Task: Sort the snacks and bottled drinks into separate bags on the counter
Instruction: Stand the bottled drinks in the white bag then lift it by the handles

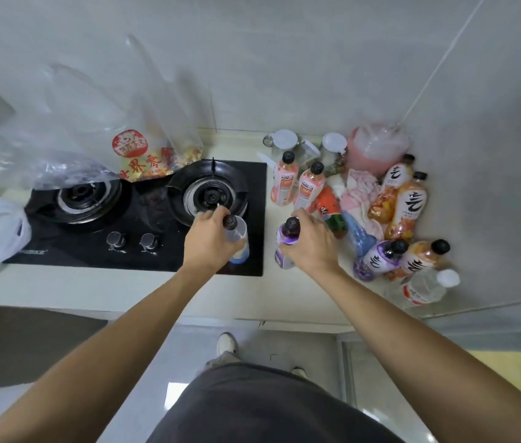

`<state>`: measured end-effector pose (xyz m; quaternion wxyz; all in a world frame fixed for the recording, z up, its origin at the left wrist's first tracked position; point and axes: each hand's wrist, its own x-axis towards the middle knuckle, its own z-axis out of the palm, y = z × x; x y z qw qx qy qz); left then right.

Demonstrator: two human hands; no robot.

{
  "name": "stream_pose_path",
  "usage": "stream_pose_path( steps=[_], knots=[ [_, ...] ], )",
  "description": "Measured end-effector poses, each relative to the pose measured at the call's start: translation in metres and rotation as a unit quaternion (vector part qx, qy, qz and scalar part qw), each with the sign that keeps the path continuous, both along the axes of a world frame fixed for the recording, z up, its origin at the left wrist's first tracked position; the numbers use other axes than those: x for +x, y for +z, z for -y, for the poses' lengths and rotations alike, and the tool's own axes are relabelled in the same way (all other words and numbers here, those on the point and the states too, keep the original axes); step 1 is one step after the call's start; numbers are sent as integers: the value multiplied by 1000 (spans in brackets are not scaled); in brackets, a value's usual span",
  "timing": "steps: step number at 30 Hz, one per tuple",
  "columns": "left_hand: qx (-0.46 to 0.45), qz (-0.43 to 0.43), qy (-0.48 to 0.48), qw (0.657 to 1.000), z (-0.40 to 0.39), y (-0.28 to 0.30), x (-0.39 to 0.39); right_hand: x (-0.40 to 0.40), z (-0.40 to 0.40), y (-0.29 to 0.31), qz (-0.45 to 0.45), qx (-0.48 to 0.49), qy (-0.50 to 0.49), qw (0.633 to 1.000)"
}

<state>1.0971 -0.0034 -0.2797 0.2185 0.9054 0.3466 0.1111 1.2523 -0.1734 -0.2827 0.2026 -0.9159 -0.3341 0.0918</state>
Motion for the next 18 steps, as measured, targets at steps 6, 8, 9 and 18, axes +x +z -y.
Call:
stream_pose_path(
  steps=[6,8,9,18],
  knots=[
    [-33,28,-7,999,0,-3,7,4,-2,-9,-37,44,43,997],
    [-61,44,-1,997,-1,-7,3,2,2,-13,-50,58,25,997],
    [-77,49,6,996,-1,-9,1,1,4,-16,-56,57,15,997],
    [-165,22,16,986,3,-27,-18,2,15,-40,-139,80,-24,987]
  ],
)
